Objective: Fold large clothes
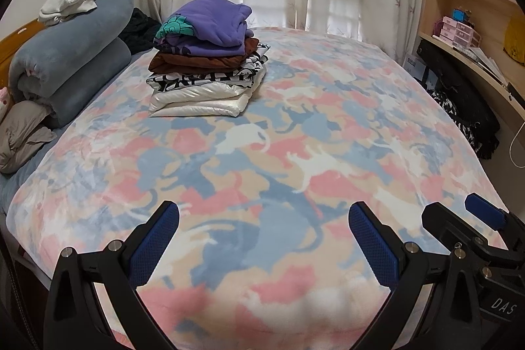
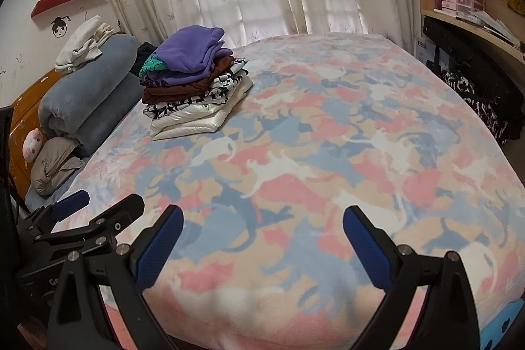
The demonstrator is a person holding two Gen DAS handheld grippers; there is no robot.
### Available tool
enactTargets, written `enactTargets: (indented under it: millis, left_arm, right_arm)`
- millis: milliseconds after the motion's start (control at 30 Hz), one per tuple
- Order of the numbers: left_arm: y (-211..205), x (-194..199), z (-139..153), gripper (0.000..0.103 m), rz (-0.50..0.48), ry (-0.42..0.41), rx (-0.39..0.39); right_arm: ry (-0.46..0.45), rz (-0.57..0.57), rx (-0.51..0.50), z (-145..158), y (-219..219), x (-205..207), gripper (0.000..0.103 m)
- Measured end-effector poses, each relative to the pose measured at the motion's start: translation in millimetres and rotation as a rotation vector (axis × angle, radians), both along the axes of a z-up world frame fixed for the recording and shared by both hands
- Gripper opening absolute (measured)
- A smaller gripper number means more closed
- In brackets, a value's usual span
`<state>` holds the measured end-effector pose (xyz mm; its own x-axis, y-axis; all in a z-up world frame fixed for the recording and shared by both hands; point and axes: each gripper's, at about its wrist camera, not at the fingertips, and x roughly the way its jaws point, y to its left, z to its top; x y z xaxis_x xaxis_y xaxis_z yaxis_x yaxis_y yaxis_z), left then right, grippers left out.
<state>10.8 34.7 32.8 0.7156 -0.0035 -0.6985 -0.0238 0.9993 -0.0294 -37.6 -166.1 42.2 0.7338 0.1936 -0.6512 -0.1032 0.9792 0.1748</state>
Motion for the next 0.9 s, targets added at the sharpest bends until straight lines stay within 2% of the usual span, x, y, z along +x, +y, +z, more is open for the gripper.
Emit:
enactTargets:
  millis: [900]
  left_arm:
    - [-3,-5,-12,0.102,0.016,0.038,-0.003]
  right_arm:
    - [0.023,-0.024,-0.020,-9,1,-2,0.098]
